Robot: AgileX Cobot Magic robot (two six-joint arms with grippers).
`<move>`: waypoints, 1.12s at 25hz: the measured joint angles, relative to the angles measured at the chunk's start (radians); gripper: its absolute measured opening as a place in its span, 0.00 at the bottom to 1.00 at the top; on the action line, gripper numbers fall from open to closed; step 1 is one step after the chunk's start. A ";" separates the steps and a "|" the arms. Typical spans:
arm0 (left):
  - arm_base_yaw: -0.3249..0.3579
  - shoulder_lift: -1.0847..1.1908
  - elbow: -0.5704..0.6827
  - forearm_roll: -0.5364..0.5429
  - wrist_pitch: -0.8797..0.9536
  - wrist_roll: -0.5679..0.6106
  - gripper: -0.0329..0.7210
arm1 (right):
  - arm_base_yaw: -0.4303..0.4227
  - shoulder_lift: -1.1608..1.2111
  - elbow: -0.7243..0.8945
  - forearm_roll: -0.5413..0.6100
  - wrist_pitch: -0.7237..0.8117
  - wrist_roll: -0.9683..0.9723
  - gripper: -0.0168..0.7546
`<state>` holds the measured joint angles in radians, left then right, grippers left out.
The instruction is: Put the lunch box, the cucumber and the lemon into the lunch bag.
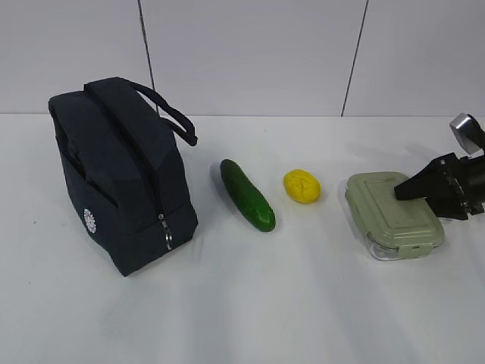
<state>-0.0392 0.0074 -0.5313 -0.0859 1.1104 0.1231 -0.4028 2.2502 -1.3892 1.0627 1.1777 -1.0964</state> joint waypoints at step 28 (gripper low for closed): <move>0.000 0.000 0.000 0.000 0.000 0.000 0.66 | 0.000 0.000 0.000 0.037 0.014 -0.002 0.57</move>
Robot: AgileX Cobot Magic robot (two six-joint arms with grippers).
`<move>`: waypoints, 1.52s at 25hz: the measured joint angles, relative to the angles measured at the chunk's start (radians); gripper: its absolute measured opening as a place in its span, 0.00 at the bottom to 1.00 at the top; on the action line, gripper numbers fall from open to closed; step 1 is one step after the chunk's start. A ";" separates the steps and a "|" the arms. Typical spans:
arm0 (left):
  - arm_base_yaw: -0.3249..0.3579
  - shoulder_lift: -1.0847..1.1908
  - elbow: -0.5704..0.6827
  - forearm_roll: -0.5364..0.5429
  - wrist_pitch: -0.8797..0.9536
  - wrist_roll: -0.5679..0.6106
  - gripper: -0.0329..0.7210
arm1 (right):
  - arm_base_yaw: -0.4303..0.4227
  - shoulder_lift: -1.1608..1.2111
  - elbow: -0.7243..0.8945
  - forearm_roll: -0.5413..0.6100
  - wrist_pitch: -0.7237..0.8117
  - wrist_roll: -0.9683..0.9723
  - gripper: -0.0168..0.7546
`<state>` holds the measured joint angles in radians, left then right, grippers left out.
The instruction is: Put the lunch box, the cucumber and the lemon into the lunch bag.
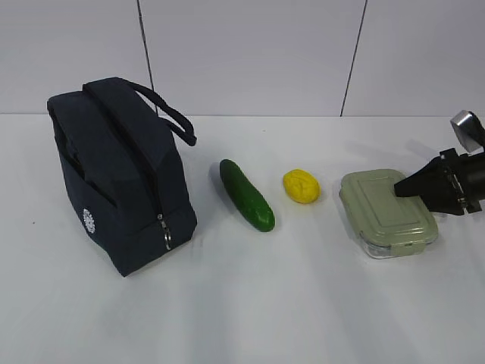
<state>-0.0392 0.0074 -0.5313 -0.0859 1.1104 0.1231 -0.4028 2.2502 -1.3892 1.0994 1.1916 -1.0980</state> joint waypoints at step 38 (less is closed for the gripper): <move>0.000 0.000 0.000 -0.015 0.000 0.000 0.66 | 0.021 -0.223 0.005 -0.015 -0.045 0.208 0.56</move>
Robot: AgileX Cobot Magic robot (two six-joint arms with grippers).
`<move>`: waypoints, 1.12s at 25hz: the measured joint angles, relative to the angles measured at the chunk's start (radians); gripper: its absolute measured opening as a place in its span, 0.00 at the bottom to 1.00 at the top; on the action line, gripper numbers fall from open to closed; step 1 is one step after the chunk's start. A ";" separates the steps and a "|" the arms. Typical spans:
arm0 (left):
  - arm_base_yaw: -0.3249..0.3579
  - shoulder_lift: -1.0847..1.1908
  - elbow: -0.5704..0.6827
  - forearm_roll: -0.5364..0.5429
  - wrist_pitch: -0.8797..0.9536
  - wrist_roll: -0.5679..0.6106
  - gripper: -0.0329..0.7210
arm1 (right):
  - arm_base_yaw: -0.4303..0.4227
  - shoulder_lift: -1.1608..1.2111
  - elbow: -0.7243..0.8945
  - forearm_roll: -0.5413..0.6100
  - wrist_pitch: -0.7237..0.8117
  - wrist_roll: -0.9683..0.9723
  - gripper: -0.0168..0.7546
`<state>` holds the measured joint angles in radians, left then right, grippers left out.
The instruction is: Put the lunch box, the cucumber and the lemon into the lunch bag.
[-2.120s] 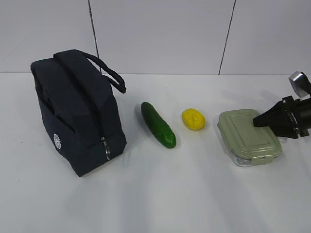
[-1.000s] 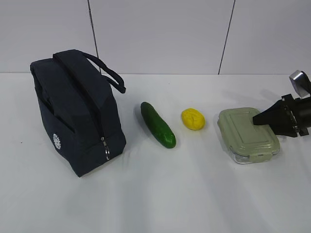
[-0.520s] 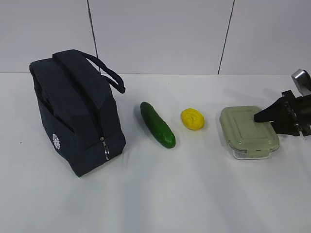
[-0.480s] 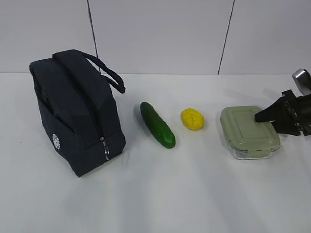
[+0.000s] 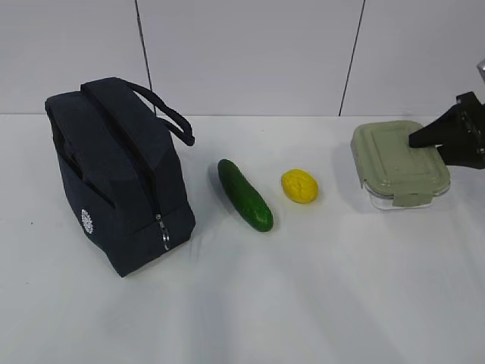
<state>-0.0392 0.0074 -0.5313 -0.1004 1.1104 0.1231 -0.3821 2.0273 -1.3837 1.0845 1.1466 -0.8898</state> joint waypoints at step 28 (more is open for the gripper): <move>0.000 1.070 -0.223 -0.829 -0.537 -0.074 0.66 | 0.196 -0.100 0.006 0.122 0.020 0.063 0.56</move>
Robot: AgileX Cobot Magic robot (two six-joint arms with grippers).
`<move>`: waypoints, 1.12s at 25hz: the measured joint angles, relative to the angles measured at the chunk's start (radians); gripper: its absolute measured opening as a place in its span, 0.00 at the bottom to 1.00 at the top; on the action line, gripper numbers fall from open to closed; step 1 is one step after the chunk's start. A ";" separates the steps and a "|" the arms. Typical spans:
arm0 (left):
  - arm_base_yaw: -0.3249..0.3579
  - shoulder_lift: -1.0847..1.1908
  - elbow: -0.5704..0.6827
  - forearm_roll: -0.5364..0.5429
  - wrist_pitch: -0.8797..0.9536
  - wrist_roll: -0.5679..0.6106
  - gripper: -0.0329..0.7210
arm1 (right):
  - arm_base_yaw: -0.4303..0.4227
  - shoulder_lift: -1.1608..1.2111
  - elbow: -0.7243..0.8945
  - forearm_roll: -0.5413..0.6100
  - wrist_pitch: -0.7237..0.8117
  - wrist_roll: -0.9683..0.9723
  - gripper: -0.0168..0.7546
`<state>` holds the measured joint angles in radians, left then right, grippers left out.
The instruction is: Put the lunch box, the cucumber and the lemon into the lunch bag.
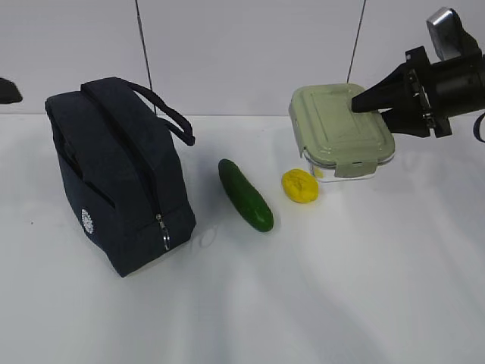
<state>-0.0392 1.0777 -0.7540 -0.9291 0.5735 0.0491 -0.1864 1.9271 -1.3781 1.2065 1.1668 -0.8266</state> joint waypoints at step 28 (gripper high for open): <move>-0.002 0.495 -0.117 -0.489 -0.084 0.266 0.42 | 0.000 0.000 0.000 0.017 0.000 -0.030 0.56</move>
<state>-0.0412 1.5727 -0.8706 -1.4178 0.4895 0.3149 -0.1864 1.9271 -1.3781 1.2230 1.1668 -0.8570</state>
